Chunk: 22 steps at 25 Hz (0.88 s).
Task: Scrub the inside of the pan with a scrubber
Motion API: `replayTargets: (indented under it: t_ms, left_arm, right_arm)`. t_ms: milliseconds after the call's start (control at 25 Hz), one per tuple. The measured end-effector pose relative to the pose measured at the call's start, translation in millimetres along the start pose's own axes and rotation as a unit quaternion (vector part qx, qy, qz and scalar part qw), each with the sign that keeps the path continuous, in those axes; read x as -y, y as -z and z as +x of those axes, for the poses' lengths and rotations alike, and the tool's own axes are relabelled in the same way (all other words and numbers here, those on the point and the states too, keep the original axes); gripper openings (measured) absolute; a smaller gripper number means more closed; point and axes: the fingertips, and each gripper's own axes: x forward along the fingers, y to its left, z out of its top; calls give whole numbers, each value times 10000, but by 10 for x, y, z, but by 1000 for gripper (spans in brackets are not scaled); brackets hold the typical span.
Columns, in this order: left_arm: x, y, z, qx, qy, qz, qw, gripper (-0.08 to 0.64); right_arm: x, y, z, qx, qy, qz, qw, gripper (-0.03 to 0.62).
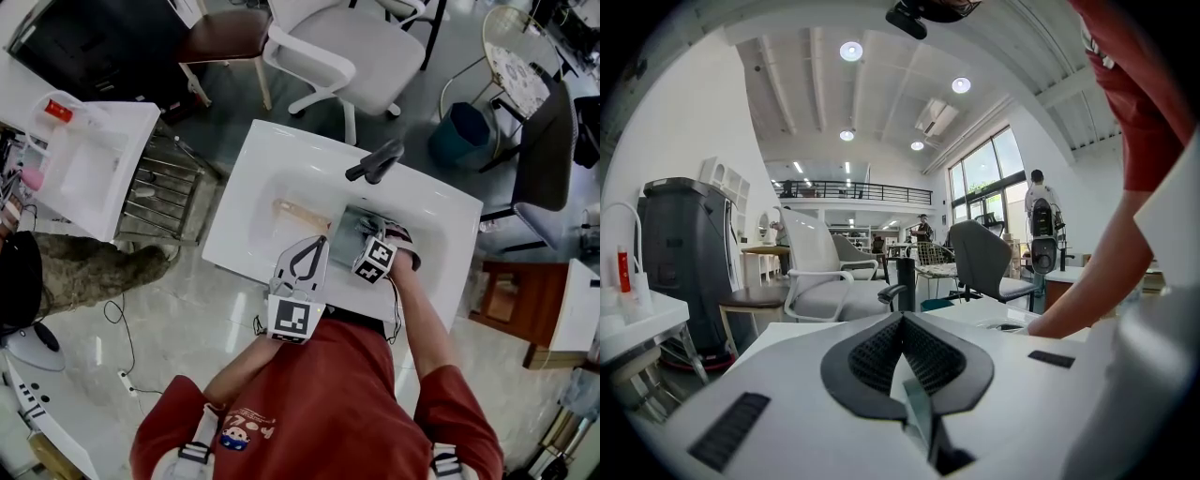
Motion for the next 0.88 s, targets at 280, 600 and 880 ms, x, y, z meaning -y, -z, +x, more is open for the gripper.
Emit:
replayTargets:
  t_ms: [280,600,880]
  left_arm:
    - [-14,-1,-10,88,-22,170,9998,12]
    - [-38,-4,-46,57,-52,118,9999,12]
    - [-50,-17,-64,51,-42,131,9999,12]
  right_arm:
    - [44,-17,57,-31,223,-245,9994,150]
    - [58,-10,58,-13,153,-146,9998,150]
    - [-19,46,-378,276,-421,502,9975,157]
